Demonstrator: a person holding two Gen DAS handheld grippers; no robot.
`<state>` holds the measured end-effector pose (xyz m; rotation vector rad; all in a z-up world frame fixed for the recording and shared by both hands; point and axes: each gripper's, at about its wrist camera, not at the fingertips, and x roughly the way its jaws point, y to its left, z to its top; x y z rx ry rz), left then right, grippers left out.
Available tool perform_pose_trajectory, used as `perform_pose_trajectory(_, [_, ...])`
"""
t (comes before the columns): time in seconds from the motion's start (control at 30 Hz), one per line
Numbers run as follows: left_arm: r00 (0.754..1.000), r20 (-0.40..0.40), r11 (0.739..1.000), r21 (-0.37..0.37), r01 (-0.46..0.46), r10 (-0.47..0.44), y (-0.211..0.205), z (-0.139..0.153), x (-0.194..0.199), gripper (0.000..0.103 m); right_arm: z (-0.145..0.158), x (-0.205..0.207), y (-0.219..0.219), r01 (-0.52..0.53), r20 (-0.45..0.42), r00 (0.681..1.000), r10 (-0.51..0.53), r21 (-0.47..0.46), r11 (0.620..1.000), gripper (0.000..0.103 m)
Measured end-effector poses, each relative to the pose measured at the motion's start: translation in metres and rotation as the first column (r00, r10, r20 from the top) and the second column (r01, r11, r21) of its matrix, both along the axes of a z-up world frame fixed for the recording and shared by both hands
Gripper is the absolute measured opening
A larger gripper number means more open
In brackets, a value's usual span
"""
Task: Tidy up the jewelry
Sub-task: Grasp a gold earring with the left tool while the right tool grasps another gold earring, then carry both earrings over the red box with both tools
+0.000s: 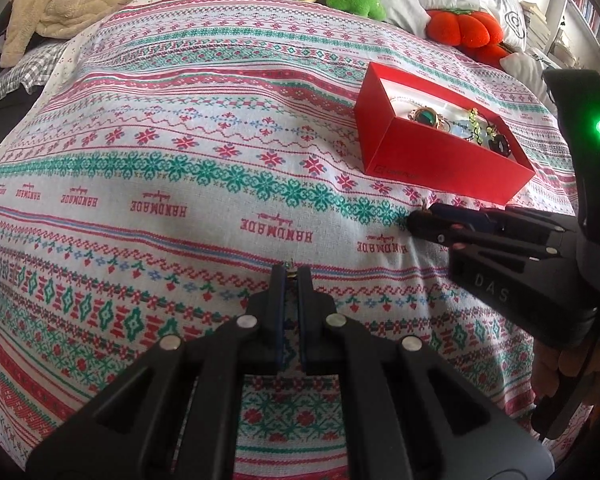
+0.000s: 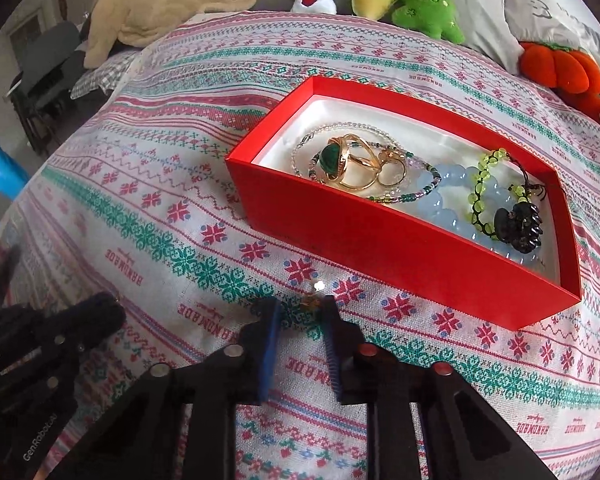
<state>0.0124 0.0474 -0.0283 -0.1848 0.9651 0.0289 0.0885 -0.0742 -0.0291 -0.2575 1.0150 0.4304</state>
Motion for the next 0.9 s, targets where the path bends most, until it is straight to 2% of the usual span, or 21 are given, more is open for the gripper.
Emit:
perform_pose_trajectory(0.27, [1.0,0.0,1.0,-0.013,-0.007,0.007,0.005,0.003,0.003,0.007,0.004,-0.006,-0.013,-0.009,-0.041,0.999,0.01,0.031,0.999,0.011])
perform_pose_trajectory(0.57, [1.0,0.003,0.999,-0.035,0.002,-0.002,0.003,0.005,-0.001,0.007,0.007,-0.027,-0.048,-0.003,-0.061,0.998,0.006,0.04,0.999,0.011])
perform_pose_trajectory(0.7, [1.0,0.009,0.998,-0.059,0.022,-0.021,-0.006,0.01,0.0,0.007,0.01,-0.037,-0.063,0.002,-0.073,0.997,0.002,0.052,0.999,0.011])
perform_pose_trajectory(0.9, [0.997,0.023,0.996,-0.04,0.076,-0.075,-0.031,0.014,0.002,0.007,0.016,-0.054,-0.085,0.002,-0.064,0.998,0.002,0.056,0.998,0.011])
